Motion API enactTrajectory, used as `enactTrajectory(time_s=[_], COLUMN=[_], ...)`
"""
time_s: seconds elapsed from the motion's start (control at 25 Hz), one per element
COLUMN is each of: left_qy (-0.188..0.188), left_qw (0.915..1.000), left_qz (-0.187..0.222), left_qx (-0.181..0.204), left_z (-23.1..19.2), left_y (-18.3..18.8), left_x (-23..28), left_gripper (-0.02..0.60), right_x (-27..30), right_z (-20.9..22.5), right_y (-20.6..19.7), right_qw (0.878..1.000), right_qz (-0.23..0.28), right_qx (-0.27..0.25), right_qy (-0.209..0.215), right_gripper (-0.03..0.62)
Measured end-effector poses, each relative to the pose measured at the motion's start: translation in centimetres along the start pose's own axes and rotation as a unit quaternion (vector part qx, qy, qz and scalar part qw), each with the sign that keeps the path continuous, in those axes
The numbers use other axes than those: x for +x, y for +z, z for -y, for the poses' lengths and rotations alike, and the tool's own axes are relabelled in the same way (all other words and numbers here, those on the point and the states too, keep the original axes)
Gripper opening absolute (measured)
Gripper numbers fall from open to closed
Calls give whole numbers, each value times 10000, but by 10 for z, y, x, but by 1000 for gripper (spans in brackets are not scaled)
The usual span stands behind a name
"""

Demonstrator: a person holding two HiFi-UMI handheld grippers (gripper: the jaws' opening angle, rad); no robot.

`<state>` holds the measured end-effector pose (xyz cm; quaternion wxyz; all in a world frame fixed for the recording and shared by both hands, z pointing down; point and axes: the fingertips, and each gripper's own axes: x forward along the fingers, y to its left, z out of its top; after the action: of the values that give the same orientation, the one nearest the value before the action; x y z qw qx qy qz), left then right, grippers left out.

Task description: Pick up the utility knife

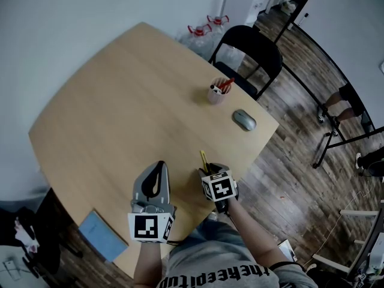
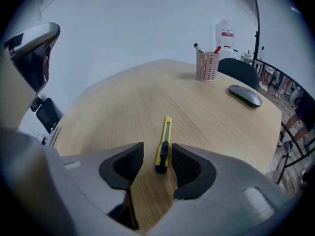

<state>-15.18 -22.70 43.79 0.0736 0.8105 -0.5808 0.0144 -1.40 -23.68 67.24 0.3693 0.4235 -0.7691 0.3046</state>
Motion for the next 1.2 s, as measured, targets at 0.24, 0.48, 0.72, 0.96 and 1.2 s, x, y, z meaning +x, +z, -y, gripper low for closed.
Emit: enactTrajectory(time_s=[0.24,0.48,0.72,0.96,1.2], left_qy=[4,6,2,-9,-52], left_qw=[10000,10000,10000,10000,10000], left_qz=[-12,-10,-13,-16,10], left_qx=[-1,-16,-20,11,51], left_z=[-1,0,0,1,7], left_y=[-3,-1,-2,-1,1], left_x=[-1,-1,-1,-3,-2], left_gripper=[20,20,20,20,20], right_x=[4,1,1,-3,-23], right_z=[1,3,4,4,6], right_y=[-2,-1,-3,-2,10], right_qw=[9989,9984,9995,9996,9978], right_qz=[-69,-68,-24,173,622], right_qx=[-399,-475,-161,49,168], right_qy=[-219,-298,-259,-196,-138], right_gripper=[150,126,69,66,66])
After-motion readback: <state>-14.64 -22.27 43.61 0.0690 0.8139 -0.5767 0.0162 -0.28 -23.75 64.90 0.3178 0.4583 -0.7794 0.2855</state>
